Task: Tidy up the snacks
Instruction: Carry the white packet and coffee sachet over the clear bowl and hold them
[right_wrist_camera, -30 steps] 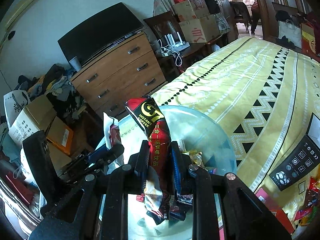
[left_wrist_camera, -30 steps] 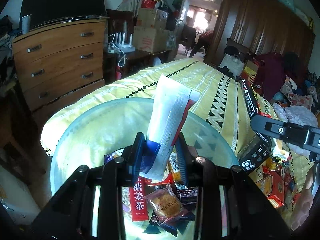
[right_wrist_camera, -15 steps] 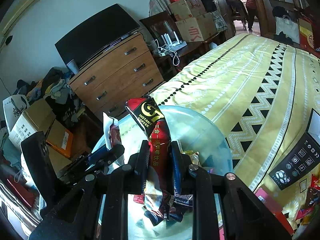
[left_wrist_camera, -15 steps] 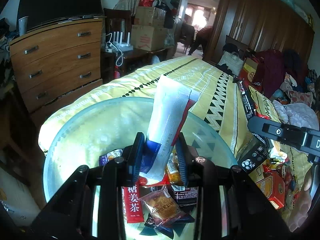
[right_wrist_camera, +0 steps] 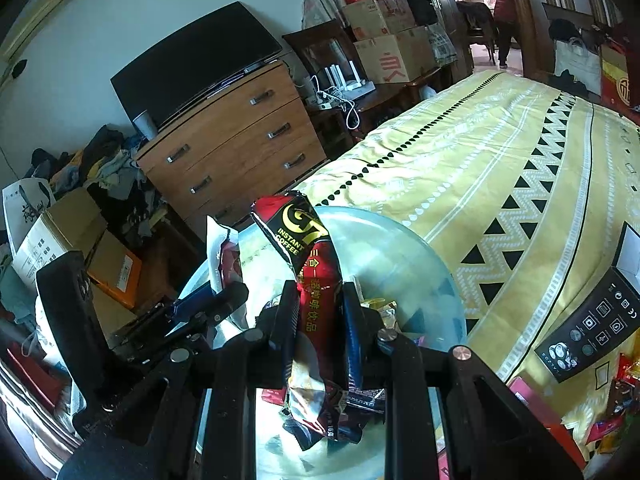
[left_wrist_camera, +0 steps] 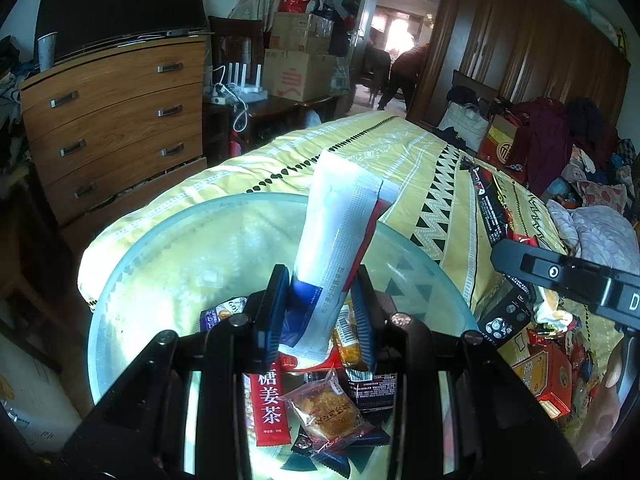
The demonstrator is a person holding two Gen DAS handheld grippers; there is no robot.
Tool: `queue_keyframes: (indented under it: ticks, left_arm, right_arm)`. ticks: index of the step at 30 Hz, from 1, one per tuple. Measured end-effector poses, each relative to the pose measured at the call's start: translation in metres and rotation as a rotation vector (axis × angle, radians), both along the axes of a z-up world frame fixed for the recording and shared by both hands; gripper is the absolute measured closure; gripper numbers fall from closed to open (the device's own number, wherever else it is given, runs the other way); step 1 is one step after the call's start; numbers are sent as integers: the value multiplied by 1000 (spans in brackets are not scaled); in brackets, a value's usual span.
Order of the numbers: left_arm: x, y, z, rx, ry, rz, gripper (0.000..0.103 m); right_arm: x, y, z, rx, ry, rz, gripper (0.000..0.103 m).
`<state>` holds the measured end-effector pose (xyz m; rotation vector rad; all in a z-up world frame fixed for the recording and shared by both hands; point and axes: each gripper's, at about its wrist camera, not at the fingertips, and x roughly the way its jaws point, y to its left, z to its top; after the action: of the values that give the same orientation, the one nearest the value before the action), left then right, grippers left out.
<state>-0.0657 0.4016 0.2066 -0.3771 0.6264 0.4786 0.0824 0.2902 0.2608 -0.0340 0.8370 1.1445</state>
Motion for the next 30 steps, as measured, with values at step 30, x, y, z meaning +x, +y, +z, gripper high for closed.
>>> queue_keyframes:
  ticks: [30]
  left_arm:
    - [-1,1,-1,-3,1,0,71]
  right_arm:
    - [-4,4,-2,-9,-4,0,79]
